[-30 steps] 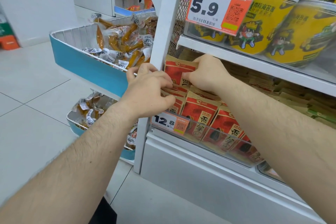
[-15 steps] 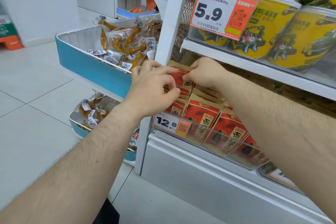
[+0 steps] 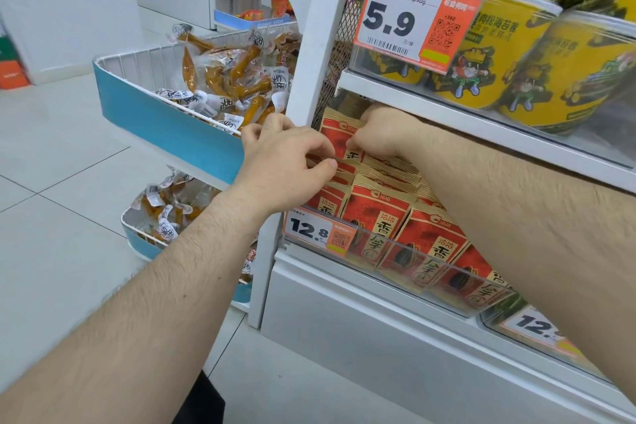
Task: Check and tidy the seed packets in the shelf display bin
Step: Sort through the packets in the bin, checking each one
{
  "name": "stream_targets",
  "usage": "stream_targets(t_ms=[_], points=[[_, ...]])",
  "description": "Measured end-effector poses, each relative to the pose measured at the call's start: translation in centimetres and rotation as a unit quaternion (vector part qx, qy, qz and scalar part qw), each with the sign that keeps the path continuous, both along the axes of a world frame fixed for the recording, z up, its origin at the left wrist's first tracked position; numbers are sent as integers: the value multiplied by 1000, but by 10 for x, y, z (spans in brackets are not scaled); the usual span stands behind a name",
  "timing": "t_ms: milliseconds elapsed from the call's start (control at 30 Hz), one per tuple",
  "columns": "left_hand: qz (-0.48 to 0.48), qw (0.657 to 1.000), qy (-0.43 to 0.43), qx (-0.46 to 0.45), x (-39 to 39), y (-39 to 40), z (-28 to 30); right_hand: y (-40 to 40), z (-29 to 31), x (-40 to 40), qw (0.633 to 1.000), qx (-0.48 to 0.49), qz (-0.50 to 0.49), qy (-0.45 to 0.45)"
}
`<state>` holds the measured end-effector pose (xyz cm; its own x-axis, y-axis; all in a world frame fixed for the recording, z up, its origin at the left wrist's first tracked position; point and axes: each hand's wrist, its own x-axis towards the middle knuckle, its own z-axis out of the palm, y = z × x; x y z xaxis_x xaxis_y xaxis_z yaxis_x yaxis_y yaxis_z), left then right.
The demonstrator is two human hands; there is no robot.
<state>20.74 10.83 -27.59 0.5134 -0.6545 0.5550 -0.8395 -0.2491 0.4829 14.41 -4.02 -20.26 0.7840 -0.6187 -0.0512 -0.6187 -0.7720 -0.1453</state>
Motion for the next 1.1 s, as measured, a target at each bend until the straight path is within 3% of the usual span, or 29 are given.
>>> stream_targets(t_ms=[200, 433, 600, 733, 833, 900, 1000, 1100], points=[[-2, 1000, -16, -11, 2, -5, -1, -2, -9, -3, 995, -13, 55, -76], [-19, 997, -46, 52, 0, -9, -4, -3, -12, 1, 995, -31, 55, -72], [-29, 989, -100, -105, 2, -2, 1, -6, -10, 7, 998, -45, 35, -35], [-15, 957, -144, -250, 3, 17, 20, -10, -16, 20, 995, -59, 62, 54], [-27, 936, -151, -316, 3, 33, 32, -11, -24, 30, 993, -71, 74, 60], [-33, 923, -135, -358, 5, 43, 35, -7, -25, 27, 989, -122, 71, 38], [-13, 901, -45, -432, 9, 58, 39, 2, -26, 20, 961, -254, 106, -28], [21, 893, -17, -448, 11, 66, 39, 18, -25, 17, 934, -317, 164, 18]])
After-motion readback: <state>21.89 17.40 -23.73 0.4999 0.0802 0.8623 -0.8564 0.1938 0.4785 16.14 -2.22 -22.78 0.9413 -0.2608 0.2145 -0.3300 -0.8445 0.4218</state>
